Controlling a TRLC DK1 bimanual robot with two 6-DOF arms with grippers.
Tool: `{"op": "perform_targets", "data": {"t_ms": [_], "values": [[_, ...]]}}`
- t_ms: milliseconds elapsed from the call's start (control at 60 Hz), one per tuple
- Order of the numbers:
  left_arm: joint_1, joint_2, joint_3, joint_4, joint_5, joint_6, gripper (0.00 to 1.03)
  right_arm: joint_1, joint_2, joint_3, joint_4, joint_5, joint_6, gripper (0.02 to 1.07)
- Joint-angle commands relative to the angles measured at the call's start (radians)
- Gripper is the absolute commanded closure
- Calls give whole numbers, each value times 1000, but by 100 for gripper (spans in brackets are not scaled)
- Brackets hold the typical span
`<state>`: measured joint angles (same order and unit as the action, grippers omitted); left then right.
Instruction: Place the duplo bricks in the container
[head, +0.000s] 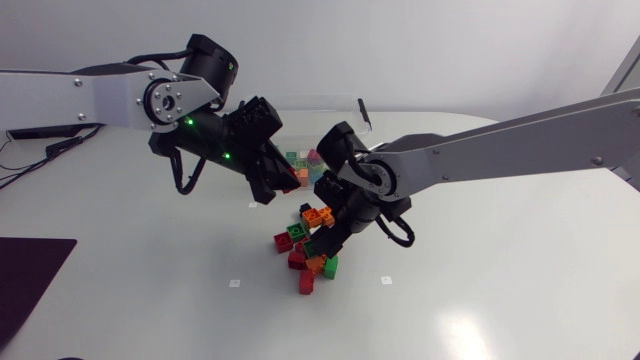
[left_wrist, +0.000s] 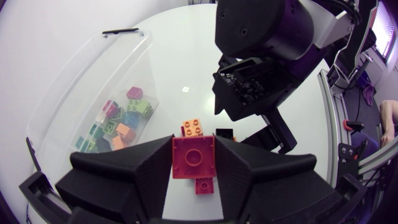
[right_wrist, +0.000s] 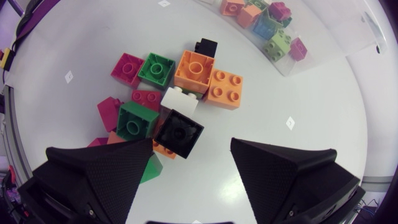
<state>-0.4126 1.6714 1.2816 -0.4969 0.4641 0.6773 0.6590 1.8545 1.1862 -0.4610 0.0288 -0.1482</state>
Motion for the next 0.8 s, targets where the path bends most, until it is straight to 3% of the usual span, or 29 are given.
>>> {"op": "perform_targets", "data": {"t_ms": [0,500,717,783], "values": [[0,-27,1,-11,10,-15,76,7,22,33,-22,11,41,16],[34,-62,90,-66,13,-10,76,31,140,135,-102,14,110,22],[51,-70,117,-89,28,-5,76,22,143,136,-100,16,119,47],[52,-70,127,-94,30,-4,76,17,144,141,-99,19,121,49]]}}
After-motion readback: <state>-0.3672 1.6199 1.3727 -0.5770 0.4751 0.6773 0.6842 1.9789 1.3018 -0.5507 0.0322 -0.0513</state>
